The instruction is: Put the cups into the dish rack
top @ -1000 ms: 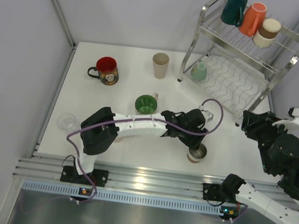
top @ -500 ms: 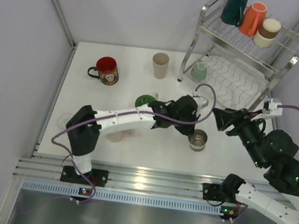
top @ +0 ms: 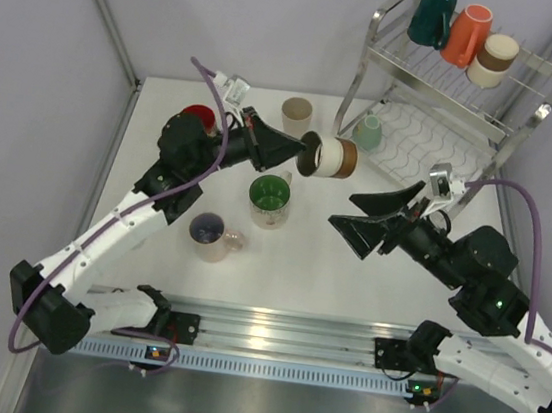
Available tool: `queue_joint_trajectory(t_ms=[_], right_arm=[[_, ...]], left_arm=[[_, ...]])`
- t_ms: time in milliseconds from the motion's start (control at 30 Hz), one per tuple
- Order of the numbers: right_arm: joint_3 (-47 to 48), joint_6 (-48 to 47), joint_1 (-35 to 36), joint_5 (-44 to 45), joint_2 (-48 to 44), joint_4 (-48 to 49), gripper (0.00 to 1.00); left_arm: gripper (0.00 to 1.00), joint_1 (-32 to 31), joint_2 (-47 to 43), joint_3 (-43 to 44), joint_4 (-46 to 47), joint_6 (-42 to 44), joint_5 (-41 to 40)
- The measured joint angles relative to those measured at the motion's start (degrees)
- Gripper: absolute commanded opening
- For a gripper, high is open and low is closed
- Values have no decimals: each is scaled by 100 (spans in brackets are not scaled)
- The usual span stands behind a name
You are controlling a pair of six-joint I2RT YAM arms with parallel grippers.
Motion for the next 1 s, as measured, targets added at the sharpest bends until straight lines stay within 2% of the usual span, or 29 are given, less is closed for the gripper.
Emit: queue_joint_trajectory(t_ms=[267,567,733,1000], right_arm=[[0,120,0,-402,291,717,99],[2,387,0,-603,387,1700,100],[122,396,0,-774,717,2090,99],[299,396,0,-977,1360,2693,97]], left_arm=[[0,96,-271,-616,2295,-1482,837],[0,98,131,-1108,4983,-3226,1040],[0,98,254,-1110,5543,-3624,1097],[0,98,254,-1176,5919,-3773,1147]])
